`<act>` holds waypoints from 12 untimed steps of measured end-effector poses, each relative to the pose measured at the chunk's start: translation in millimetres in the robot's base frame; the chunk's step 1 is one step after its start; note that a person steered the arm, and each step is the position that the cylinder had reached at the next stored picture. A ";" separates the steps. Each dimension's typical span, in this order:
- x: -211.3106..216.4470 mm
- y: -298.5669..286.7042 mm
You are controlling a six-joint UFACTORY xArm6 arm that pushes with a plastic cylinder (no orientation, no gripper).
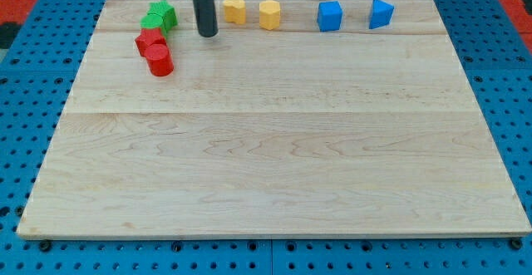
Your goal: Separate the green circle from the group of blocks
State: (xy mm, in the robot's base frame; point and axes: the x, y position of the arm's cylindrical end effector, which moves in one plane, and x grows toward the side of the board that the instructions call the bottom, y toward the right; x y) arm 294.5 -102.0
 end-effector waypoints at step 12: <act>31.2 -58.8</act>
State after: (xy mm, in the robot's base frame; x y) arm 325.7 -160.8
